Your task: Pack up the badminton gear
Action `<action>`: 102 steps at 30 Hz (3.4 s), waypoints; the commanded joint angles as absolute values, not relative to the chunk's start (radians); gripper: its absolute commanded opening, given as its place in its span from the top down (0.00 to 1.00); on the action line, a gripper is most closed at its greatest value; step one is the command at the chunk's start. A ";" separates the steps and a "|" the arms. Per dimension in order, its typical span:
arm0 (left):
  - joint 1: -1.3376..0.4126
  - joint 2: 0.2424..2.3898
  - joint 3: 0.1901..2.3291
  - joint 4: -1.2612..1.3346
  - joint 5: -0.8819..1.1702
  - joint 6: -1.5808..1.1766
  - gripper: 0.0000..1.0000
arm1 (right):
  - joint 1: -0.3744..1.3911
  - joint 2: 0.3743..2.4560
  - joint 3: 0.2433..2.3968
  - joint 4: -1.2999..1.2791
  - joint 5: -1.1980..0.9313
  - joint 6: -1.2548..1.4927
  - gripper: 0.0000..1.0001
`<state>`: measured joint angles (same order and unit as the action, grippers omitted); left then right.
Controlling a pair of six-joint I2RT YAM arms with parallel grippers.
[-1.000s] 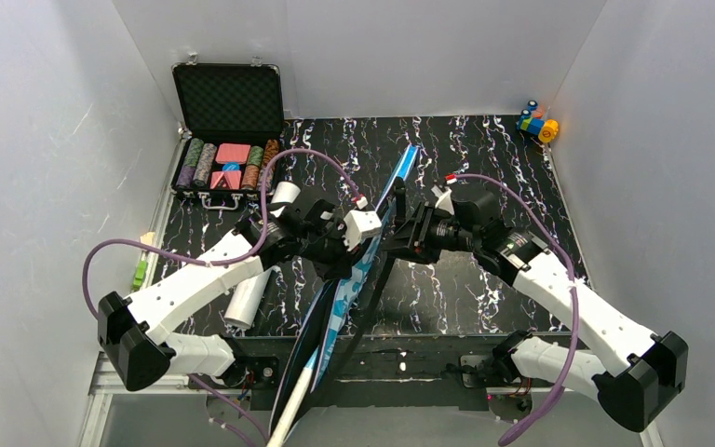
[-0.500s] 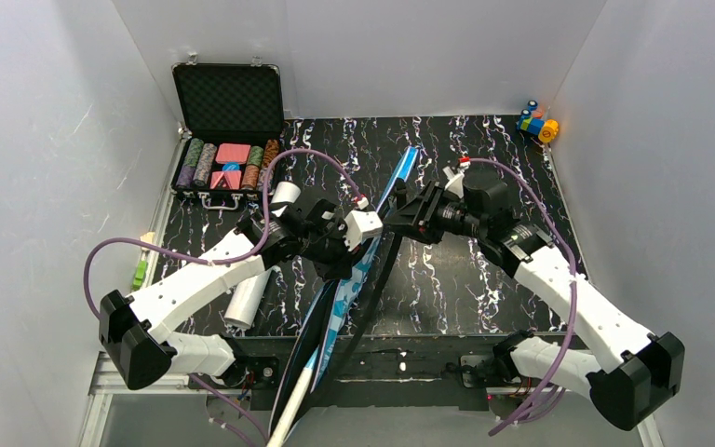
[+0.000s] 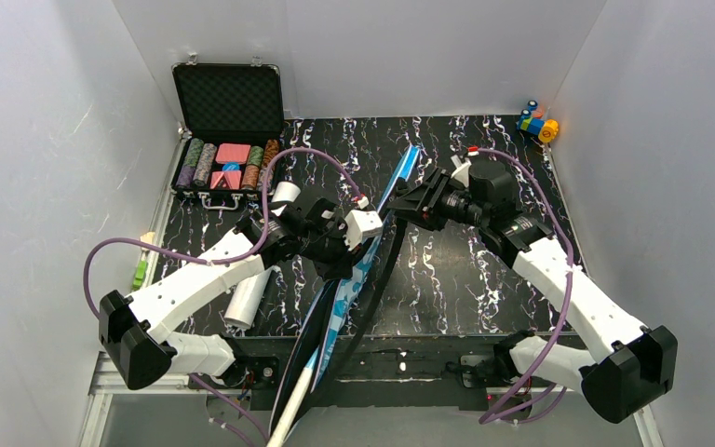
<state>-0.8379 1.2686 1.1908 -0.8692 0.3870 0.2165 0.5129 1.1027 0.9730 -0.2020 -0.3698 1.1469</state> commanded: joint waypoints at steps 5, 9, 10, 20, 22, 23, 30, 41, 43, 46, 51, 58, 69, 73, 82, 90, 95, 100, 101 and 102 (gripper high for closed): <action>-0.835 1.237 1.236 -0.840 0.440 0.233 1.00 | 0.499 1.105 1.005 -0.116 -0.403 1.133 0.59; -0.834 1.236 1.235 -0.842 0.442 0.231 1.00 | 0.499 1.109 0.998 -0.101 -0.407 1.137 0.64; -0.835 1.237 1.235 -0.842 0.442 0.230 1.00 | 0.499 1.109 0.995 -0.098 -0.408 1.141 0.66; -0.835 1.239 1.233 -0.841 0.436 0.230 1.00 | 0.499 1.102 0.989 -0.107 -0.399 1.145 0.93; -0.835 1.239 1.234 -0.841 0.434 0.230 1.00 | 0.498 1.098 0.985 -0.108 -0.400 1.145 0.97; -0.835 1.239 1.234 -0.841 0.433 0.230 1.00 | 0.498 1.096 0.984 -0.107 -0.401 1.147 0.98; -0.835 1.243 1.230 -0.836 0.424 0.232 1.00 | 0.508 1.066 0.934 -0.083 -0.438 1.195 0.99; -0.834 1.263 1.241 -0.833 0.417 0.236 1.00 | 0.661 1.011 0.845 -0.074 -0.386 1.244 0.99; -0.834 1.265 1.243 -0.831 0.414 0.236 1.00 | 0.688 1.011 0.837 -0.074 -0.375 1.250 0.99; -0.835 1.266 1.245 -0.831 0.411 0.238 1.00 | 0.731 1.012 0.814 -0.061 -0.359 1.266 0.99; -0.835 1.269 1.249 -0.831 0.405 0.238 1.00 | 0.824 1.050 0.787 -0.034 -0.344 1.291 0.99; -0.834 1.280 1.257 -0.822 0.397 0.230 0.95 | 0.892 1.089 0.761 -0.009 -0.342 1.312 0.99; -0.790 1.272 1.325 -0.875 0.591 0.210 0.15 | 0.874 1.075 0.744 -0.038 -0.319 1.291 0.99; -0.714 1.288 1.337 -0.860 0.739 0.187 0.11 | 0.875 1.086 0.745 -0.029 -0.327 1.290 0.99; -0.657 1.419 1.406 -0.740 0.724 0.046 0.19 | 0.879 1.114 0.775 -0.009 -0.341 1.290 0.99; -0.659 1.459 1.398 -0.743 0.716 0.060 0.23 | 0.879 1.110 0.795 -0.011 -0.331 1.272 0.99; -0.671 1.467 1.386 -0.758 0.685 0.085 0.41 | 0.879 1.122 0.803 -0.010 -0.337 1.273 0.99; -0.683 1.479 1.398 -0.752 0.650 0.089 0.83 | 0.878 1.123 0.827 -0.009 -0.324 1.271 0.99; -0.682 1.483 1.409 -0.752 0.641 0.088 0.88 | 0.877 1.120 0.831 -0.009 -0.319 1.271 0.99; -0.682 1.487 1.421 -0.755 0.638 0.088 0.89 | 0.877 1.118 0.835 -0.009 -0.315 1.269 0.99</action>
